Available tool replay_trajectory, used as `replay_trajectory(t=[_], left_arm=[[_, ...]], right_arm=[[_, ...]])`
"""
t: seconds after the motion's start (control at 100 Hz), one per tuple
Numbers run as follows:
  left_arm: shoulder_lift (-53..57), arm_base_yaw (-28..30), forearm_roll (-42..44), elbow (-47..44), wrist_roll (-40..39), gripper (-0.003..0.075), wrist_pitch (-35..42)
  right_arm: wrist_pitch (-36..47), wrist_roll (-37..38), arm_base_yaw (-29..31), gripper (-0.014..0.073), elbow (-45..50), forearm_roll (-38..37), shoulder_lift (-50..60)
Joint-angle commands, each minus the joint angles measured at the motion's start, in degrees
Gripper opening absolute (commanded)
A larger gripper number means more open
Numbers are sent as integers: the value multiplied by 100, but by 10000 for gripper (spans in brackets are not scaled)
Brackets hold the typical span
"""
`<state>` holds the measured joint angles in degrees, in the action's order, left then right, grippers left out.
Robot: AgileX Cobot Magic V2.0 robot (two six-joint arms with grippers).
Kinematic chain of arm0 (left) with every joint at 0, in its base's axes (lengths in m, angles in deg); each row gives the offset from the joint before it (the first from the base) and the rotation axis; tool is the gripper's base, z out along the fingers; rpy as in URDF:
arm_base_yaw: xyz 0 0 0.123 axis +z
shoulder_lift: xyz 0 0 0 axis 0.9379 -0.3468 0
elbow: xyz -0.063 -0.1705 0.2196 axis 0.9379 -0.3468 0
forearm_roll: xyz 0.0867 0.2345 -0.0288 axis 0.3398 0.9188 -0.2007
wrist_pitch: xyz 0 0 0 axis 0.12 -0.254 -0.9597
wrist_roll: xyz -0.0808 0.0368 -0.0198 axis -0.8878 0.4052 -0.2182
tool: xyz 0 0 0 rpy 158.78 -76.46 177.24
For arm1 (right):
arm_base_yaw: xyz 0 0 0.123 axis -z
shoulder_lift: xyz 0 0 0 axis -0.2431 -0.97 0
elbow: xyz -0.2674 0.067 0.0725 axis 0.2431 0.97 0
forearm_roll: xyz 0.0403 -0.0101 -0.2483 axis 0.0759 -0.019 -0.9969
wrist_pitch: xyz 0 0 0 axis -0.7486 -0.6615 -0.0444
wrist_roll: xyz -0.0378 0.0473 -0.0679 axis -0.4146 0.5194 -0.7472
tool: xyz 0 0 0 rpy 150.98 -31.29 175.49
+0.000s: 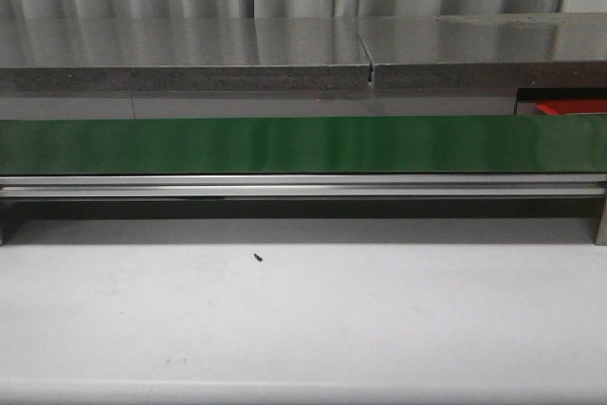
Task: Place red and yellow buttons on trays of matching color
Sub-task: 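Grasp the red button with the left gripper and lift it over the belt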
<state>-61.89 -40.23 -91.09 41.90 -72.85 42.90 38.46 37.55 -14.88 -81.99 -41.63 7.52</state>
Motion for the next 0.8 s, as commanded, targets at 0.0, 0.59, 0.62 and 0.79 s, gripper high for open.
replay_trajectory(t=[0.0,0.59,0.62,0.79], left_arm=[[231,2,-101,187,-4,561,166],[1012,-208,-187,187,188,-19,90],[1157,-263,-187,187,188,-19,90],[1799,-647,-187,411,258,-19,14]], right_arm=[[456,19,-9,-98,-1,-24,100],[456,19,-9,-98,-1,-24,100],[456,19,-9,-98,-1,-24,100],[456,19,-9,-98,-1,-24,100]])
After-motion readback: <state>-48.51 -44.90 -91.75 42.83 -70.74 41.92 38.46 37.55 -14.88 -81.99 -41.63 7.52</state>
